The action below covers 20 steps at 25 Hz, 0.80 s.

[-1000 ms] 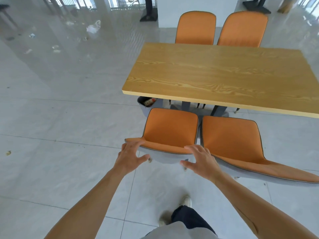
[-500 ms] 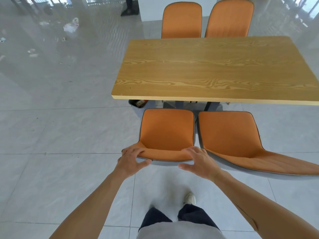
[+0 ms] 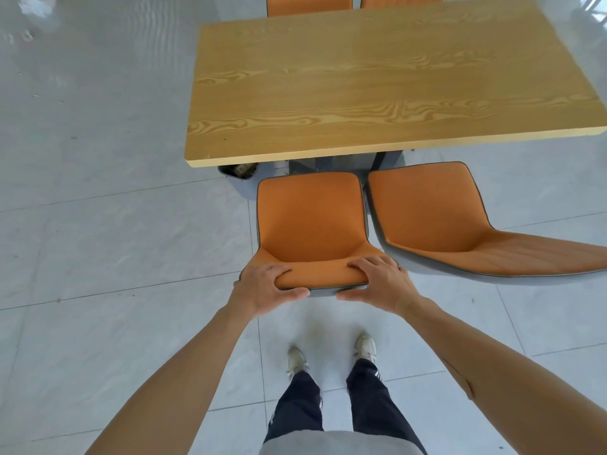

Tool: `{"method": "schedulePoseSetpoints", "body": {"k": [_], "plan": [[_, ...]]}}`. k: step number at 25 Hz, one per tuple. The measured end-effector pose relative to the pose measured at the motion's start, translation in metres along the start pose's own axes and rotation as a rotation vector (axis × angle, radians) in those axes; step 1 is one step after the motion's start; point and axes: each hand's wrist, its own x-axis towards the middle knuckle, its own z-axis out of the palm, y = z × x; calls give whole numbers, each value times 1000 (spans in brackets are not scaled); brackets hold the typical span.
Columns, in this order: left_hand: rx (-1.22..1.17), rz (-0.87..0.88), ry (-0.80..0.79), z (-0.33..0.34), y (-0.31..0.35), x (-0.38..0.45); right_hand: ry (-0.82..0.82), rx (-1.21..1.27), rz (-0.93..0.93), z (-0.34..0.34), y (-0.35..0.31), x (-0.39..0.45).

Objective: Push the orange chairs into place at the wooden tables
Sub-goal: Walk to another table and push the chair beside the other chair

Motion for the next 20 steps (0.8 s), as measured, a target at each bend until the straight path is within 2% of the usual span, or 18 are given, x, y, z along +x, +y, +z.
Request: {"method": "schedulePoseSetpoints", "body": {"k": [4, 10, 20], "plan": [[63, 12, 134, 10, 0, -2, -14, -37, -23, 0, 0, 5], [64, -20, 227, 28, 14, -6, 61, -77, -59, -3, 17, -2], [39, -25, 210, 48, 29, -18, 109, -32, -38, 3, 34, -23]]}}
